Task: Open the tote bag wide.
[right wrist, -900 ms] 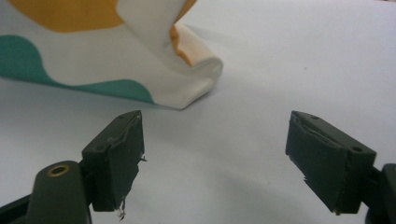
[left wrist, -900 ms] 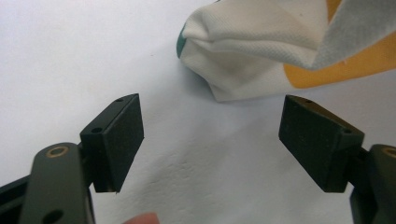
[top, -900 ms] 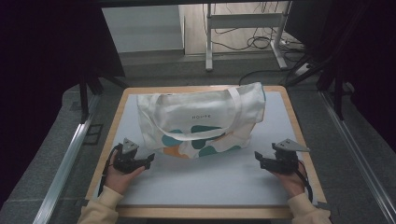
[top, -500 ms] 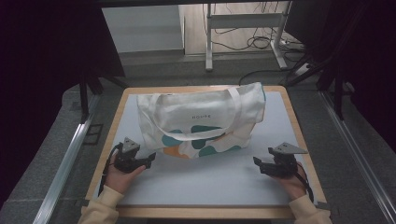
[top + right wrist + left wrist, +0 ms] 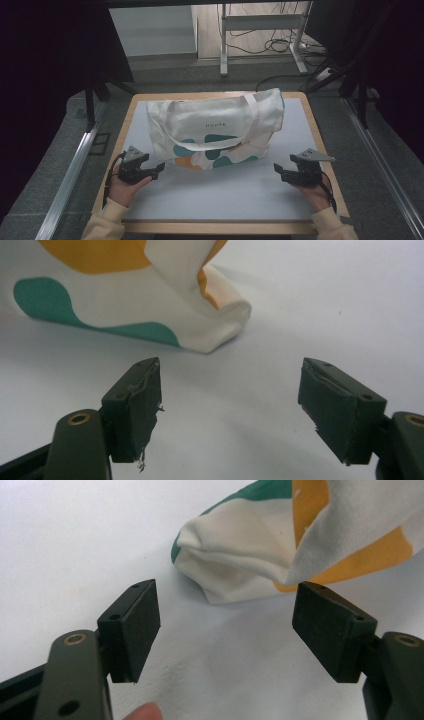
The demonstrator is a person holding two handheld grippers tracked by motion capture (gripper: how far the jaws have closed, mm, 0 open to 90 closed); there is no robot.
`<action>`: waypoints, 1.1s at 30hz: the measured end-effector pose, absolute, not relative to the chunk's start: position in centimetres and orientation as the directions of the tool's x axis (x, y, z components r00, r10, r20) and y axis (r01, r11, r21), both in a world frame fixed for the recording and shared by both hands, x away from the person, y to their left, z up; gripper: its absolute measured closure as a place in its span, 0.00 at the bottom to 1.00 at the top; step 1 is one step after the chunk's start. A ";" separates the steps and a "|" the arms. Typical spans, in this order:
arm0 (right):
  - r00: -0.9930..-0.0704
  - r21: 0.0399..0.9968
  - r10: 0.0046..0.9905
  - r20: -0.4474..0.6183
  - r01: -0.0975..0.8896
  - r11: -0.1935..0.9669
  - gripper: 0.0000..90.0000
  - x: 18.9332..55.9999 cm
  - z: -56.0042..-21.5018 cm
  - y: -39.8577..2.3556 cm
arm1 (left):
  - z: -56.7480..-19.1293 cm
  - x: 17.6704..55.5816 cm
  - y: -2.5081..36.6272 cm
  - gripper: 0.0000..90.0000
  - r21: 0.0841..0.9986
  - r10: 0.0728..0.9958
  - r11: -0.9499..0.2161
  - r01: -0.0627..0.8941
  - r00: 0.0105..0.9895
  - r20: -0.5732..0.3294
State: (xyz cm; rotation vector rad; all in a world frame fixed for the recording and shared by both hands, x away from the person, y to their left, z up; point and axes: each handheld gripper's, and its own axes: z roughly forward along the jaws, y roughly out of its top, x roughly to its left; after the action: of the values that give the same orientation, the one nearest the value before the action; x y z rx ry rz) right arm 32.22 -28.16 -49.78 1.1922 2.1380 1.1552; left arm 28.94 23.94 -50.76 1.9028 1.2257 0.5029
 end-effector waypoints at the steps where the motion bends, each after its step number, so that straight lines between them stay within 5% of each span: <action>1: -0.539 0.829 0.842 0.029 0.484 0.281 0.28 32.3 -49.7 -28.1 | -50.7 28.9 24.0 0.30 0.797 0.888 -0.207 0.568 0.452 -0.091; 33: -0.571 0.876 0.820 0.038 0.414 0.248 0.29 33.7 -45.1 -27.4 | -47.1 28.4 24.5 0.29 0.833 0.884 -0.186 0.521 0.460 -0.090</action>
State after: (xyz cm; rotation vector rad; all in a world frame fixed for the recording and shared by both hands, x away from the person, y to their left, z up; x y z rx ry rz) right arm 33.71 -27.41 -45.11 1.1244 2.0967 1.2678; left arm 28.40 24.48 -47.11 1.8499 1.1857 0.5309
